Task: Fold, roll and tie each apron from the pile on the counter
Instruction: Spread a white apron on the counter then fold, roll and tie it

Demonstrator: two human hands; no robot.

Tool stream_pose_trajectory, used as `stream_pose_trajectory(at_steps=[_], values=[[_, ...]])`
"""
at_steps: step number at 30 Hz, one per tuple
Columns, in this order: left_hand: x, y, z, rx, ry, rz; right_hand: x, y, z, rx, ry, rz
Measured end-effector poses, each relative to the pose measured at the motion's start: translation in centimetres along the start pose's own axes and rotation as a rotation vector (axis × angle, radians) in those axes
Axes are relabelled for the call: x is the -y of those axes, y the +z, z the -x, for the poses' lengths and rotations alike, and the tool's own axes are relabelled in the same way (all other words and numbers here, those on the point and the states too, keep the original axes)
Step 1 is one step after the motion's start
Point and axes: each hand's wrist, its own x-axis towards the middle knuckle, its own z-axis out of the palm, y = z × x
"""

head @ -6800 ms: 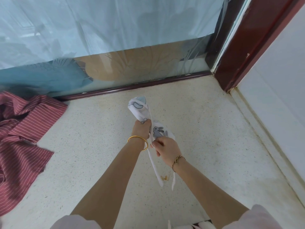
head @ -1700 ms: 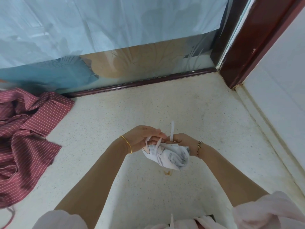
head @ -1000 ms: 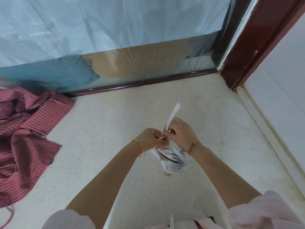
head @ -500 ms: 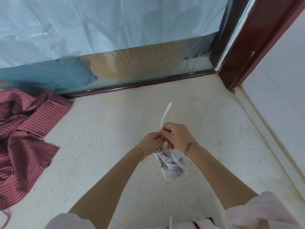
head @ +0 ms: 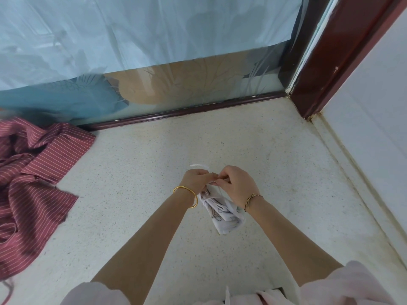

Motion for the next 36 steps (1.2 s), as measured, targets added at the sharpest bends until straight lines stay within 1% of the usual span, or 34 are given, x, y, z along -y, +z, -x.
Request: stream_pose_trajectory(at_steps=[3, 5, 6, 8, 10, 13, 17, 21, 23, 25, 28, 32, 36], values=[[-0.2, 0.2, 0.0, -0.002, 0.016, -0.043, -0.7, 0.3, 0.0, 0.02, -0.013, -0.122], [-0.4, 0.3, 0.0, 0.0, 0.044, -0.128, -0.9, 0.5, 0.1, 0.045, 0.04, -0.277], [-0.5, 0.3, -0.1, 0.015, 0.073, -0.17, -0.9, 0.5, 0.2, 0.055, 0.092, -0.395], [-0.8, 0.2, 0.0, 0.053, 0.151, -0.283, -1.0, 0.5, 0.2, 0.058, 0.193, -0.628], [-0.9, 0.1, 0.0, 0.069, 0.259, -0.417, -1.0, 0.4, 0.1, 0.063, 0.26, -0.77], [-0.6, 0.1, 0.0, 0.033, 0.405, -0.577, -0.9, 0.3, -0.2, 0.115, 0.323, -0.943], [0.0, 0.5, 0.0, 0.008, 0.527, -0.656, -1.1, 0.7, -0.4, 0.179, 0.312, -0.985], [0.5, 0.3, -0.1, -0.046, 0.662, -0.648, -1.8, 0.5, -0.2, 0.325, 0.312, -1.051], [0.8, 0.2, -0.2, -0.035, 0.65, -0.656, -2.2, 0.3, 0.0, 0.379, 0.345, -1.074], [1.1, 0.2, -0.4, -0.022, 0.625, -0.663, -2.3, 0.3, 0.1, 0.384, 0.394, -1.094], [1.4, 0.5, -0.7, -0.015, 0.579, -0.691, -2.0, 0.7, 0.0, 0.333, 0.455, -1.081], [2.0, 0.1, -1.0, 0.004, 0.493, -0.678, -2.0, 1.5, 0.1, 0.332, 0.434, -1.048], [2.3, -0.3, -1.2, 0.042, 0.507, -0.688, -2.6, 2.0, 0.0, 0.254, 0.443, -1.011]])
